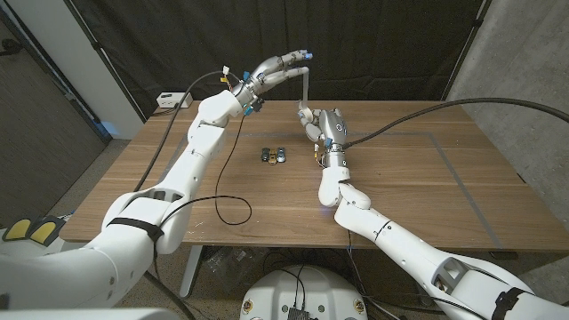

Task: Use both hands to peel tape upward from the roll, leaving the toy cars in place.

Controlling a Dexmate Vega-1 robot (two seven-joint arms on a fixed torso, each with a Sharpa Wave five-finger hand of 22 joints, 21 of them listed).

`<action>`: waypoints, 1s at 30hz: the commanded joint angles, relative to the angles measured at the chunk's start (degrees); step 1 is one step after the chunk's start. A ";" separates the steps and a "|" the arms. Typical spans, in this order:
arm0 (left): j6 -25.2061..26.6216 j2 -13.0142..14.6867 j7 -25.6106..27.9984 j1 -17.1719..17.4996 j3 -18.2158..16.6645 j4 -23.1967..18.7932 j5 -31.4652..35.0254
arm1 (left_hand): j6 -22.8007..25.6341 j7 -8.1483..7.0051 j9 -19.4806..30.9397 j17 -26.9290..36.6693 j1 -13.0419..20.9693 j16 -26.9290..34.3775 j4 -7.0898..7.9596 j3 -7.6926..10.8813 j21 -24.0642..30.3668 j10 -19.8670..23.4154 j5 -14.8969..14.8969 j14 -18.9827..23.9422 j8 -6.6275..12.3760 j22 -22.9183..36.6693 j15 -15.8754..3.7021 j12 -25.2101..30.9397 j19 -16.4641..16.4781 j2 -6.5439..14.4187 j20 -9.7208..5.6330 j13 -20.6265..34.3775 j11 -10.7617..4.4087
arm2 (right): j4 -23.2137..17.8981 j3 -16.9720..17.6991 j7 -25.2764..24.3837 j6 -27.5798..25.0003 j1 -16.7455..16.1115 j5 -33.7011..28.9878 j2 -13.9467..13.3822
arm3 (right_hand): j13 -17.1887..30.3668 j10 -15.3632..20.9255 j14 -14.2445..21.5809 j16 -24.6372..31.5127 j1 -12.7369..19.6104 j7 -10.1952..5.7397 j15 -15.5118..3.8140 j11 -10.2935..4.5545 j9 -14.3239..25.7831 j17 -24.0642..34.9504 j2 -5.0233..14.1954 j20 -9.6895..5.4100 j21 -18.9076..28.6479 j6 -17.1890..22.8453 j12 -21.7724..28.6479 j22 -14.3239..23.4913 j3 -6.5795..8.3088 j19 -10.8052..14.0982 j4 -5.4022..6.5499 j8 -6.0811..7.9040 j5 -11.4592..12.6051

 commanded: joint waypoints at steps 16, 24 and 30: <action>1.30 2.96 28.82 10.40 -3.20 -20.66 22.96 | 1.83 -1.61 -0.20 -1.84 3.48 2.48 -4.00 1.33 1.11 4.89 1.49 4.02 3.63 -0.19 -1.16 3.13 -2.62 1.59 0.96 -2.61 -0.32 | -0.47 -0.37 -1.56 0.71 -0.74 -1.17 -0.07 | 0.71 0.07 -0.37 0.60 2.00 -4.22 -2.20 -0.58 0.75 0.43 3.07 -3.51 0.20 4.57 -0.77 -0.45 1.56 -0.33 0.81 -0.64 -0.26; 19.27 1.30 85.89 16.10 -0.26 -31.17 74.19 | 8.70 -8.75 -0.27 -2.61 5.27 4.37 -5.48 -1.74 3.28 13.41 7.46 12.24 4.94 -0.45 -6.69 5.39 7.20 -1.50 -2.67 -4.01 -5.09 | 0.12 -0.52 -1.82 1.86 -0.47 -1.15 -0.05 | 0.92 0.08 -0.49 0.70 1.81 -4.35 -2.20 -0.64 0.97 0.55 3.02 -3.57 0.18 4.56 -1.01 -0.62 1.69 -0.39 0.82 -0.78 -0.26; 28.06 -6.01 101.82 15.62 -3.55 -28.01 91.60 | 8.47 -9.17 -0.20 -2.64 3.44 4.31 -4.24 -3.89 3.24 13.27 10.79 13.20 4.17 -0.43 -7.89 4.82 8.44 -1.93 -3.42 -4.50 -7.16 | 1.03 -0.86 -1.71 2.56 0.23 -1.30 0.16 | 1.06 0.18 -0.67 0.71 1.59 -4.22 -2.20 -0.64 0.99 0.59 2.95 -3.58 0.19 4.60 -1.23 -0.74 1.76 -0.38 0.85 -0.99 -0.26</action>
